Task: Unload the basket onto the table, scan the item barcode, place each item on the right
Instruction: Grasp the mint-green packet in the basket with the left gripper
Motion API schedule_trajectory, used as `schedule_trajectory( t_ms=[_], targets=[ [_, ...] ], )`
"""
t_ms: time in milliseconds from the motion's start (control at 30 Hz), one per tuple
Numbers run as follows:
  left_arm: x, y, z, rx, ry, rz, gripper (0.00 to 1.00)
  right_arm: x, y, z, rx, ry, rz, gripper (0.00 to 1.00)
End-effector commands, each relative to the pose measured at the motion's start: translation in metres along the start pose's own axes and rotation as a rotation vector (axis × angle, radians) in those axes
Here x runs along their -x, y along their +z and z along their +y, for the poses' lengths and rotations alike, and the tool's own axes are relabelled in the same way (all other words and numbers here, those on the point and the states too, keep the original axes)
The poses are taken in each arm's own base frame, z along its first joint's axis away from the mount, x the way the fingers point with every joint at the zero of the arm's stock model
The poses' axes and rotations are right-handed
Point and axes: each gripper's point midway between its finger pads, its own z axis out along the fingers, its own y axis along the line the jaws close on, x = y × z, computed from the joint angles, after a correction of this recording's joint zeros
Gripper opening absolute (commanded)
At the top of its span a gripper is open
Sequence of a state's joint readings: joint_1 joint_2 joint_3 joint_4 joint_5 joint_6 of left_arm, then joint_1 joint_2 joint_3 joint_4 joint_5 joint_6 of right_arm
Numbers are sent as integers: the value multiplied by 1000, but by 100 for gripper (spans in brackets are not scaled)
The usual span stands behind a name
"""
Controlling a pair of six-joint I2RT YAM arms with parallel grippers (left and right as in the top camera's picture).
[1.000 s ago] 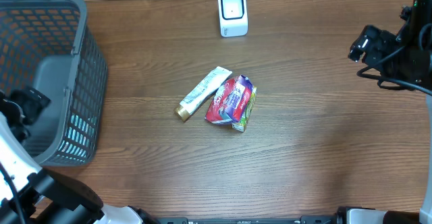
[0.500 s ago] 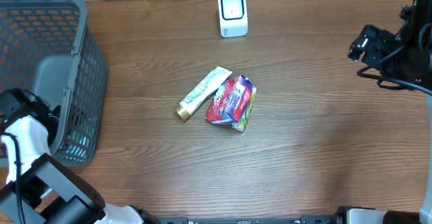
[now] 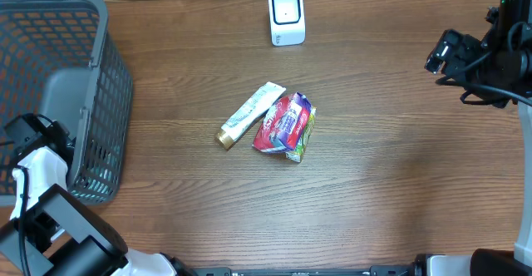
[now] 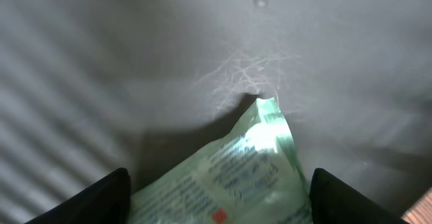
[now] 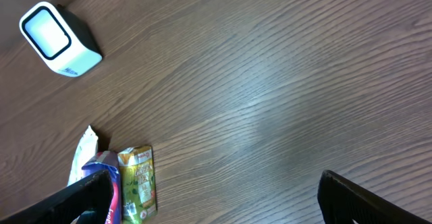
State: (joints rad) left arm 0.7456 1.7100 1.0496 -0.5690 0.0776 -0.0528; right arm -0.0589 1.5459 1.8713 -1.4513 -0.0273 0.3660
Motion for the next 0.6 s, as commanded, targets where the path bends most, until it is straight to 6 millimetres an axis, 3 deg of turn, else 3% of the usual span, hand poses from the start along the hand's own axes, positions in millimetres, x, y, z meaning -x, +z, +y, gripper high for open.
schedule_trajectory(
  t_ms=[0,100,167,267,400,500,533,567],
  targets=[
    [-17,21,3,17,27,72,62,-1,2,2,14,-2,12,97],
    [-25,32,11,54,53,111,37,-3,2,1,10,-1,20,97],
    [-29,41,15,69,52,130,7,-5,2,0,7,-1,27,97],
    [-25,48,15,70,53,115,4,-5,2,0,6,-1,29,97],
    [11,34,15,85,56,23,4,-5,2,0,6,-1,29,97],
    [60,-2,10,82,59,-73,4,-5,2,0,7,0,28,97],
    [91,-31,5,79,62,-134,4,-5,2,0,7,0,29,97],
    [101,-42,3,77,63,-154,4,-5,2,0,7,0,29,96]
  ],
)
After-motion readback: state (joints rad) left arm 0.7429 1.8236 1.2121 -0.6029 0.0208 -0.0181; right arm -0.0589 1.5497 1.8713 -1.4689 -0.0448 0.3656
